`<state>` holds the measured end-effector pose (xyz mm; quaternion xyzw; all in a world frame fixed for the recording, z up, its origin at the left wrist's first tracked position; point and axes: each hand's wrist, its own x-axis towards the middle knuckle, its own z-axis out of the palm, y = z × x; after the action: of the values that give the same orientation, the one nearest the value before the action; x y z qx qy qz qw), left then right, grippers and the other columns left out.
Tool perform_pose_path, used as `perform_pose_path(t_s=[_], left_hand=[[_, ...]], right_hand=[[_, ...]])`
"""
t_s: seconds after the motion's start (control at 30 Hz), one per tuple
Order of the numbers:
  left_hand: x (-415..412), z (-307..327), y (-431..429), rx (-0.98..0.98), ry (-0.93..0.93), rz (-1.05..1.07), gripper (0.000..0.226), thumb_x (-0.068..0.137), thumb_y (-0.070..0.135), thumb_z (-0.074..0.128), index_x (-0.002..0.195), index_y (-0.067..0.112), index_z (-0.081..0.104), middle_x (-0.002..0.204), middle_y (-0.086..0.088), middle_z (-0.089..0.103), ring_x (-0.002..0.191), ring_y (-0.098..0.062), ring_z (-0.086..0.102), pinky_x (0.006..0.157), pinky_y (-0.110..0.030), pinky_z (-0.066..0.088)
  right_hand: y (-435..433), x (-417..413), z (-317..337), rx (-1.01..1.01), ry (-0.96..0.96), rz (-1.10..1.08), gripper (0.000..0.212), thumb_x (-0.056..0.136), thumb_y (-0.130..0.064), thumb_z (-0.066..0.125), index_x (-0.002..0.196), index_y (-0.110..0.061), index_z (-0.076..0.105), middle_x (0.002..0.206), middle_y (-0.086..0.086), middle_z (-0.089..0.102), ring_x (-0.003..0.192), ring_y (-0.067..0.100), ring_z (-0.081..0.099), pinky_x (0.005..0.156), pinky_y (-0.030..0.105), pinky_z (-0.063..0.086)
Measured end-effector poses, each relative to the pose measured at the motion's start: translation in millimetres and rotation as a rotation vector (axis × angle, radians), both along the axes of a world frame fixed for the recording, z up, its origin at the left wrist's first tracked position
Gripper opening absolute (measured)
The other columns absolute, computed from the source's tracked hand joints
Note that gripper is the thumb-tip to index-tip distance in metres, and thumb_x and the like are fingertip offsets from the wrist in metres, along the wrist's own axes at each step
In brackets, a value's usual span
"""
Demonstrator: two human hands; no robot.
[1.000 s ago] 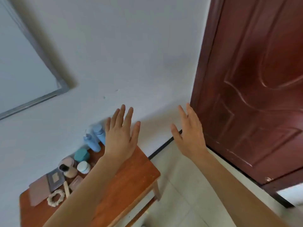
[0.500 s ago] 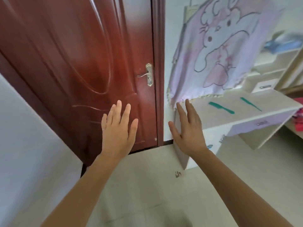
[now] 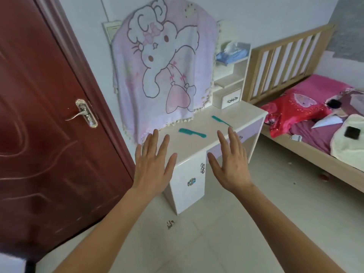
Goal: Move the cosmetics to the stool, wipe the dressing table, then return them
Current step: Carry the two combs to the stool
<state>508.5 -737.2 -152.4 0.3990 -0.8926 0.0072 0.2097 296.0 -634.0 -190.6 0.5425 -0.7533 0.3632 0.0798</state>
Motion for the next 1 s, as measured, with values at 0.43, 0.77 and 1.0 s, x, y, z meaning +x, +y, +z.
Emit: perform_pose_path(t_s=[0.43, 0.77, 1.0], left_hand=[[-155.2, -51.4, -80.6, 0.125, -0.049, 0.041, 0.065, 0.098, 0.052, 0.026, 0.154, 0.020, 0.026, 0.163, -0.010, 0.009, 0.151, -0.026, 0.005, 0.119, -0.049, 0.008], [-319.4, -112.7, -242.4, 0.386, -0.048, 0.024, 0.062, 0.100, 0.052, 0.029, 0.155, 0.027, 0.017, 0.164, -0.006, 0.003, 0.151, -0.025, 0.003, 0.119, -0.045, 0.010], [-393.7, -151.7, -313.9, 0.668, -0.190, 0.020, 0.061, 0.100, 0.049, 0.039, 0.154, 0.028, 0.021, 0.164, -0.003, 0.000, 0.148, -0.027, 0.012, 0.117, -0.048, 0.022]], right_hand=[[-75.6, -162.7, -46.1, 0.131, -0.072, -0.003, 0.066, 0.099, -0.038, 0.053, 0.155, -0.020, 0.025, 0.165, 0.012, 0.011, 0.151, 0.034, 0.013, 0.119, 0.047, 0.016], [-214.6, -306.8, -70.6, 0.360, -0.027, -0.071, 0.065, 0.100, -0.038, 0.049, 0.156, -0.021, 0.021, 0.165, 0.009, 0.005, 0.152, 0.029, 0.006, 0.123, 0.048, 0.010], [-283.8, -378.9, -99.5, 0.603, -0.144, -0.084, 0.073, 0.099, -0.036, 0.051, 0.158, -0.023, 0.010, 0.165, 0.010, 0.003, 0.150, 0.028, 0.010, 0.120, 0.043, 0.014]])
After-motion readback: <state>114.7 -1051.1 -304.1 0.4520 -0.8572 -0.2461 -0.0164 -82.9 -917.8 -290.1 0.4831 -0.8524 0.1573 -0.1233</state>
